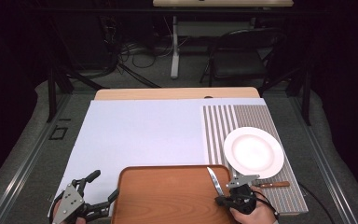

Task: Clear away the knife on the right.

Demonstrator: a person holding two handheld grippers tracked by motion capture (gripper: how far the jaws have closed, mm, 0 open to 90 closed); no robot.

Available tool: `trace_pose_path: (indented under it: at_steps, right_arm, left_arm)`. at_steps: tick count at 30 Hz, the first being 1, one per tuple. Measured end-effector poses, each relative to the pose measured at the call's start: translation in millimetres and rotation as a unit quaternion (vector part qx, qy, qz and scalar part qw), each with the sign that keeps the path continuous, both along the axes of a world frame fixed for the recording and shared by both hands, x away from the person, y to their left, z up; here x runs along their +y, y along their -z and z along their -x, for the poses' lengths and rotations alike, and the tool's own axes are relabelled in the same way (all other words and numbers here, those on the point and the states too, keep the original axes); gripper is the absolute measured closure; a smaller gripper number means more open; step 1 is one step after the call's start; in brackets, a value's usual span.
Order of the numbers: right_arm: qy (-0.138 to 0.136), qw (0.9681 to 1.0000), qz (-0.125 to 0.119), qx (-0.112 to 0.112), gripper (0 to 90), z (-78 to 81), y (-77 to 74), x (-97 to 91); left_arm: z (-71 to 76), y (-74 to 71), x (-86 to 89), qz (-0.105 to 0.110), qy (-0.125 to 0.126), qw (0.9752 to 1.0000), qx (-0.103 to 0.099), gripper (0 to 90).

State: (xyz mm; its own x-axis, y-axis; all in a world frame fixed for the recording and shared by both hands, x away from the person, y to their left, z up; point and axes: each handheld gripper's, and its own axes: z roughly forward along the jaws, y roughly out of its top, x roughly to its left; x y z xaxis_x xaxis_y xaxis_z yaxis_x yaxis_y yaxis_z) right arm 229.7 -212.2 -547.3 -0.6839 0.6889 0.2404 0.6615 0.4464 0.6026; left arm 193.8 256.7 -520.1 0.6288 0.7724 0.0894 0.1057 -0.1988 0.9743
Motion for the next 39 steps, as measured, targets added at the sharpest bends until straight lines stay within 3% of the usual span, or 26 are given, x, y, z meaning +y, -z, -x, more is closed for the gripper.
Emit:
trace_pose_path:
  at_steps: [14,19,24,27,35,39]
  right_arm:
    - [0.028,0.9995,0.006,0.015,90.0,1.4,-1.9,-15.6]
    - [0.018,0.9997,-0.017,0.003,90.0,1.7,-8.3,-16.3]
    - [0.013,0.9997,-0.020,-0.011,89.4,1.9,-12.9,-17.5]
    - [0.005,0.9993,-0.024,-0.030,84.9,0.6,-15.3,-19.3]
    - [-0.004,0.9979,-0.035,-0.054,75.4,0.8,-20.3,-22.2]
    - [-0.022,0.9969,-0.037,-0.066,66.0,-0.1,-21.9,-23.0]
  left_arm:
    - [-0.4,0.0,-0.2,-0.003,0.000,1.0000,0.000,15.2]
    - [-0.3,0.0,0.0,-0.002,-0.001,1.0000,0.001,15.2]
    - [-0.3,0.0,0.2,-0.002,-0.001,1.0000,0.001,15.2]
    - [-0.3,0.0,0.3,-0.003,0.000,1.0000,0.000,15.2]
    - [-0.2,-0.1,0.5,-0.002,-0.001,1.0000,0.000,15.2]
    - [0.0,-0.2,0.9,-0.002,-0.001,1.0000,0.000,15.2]
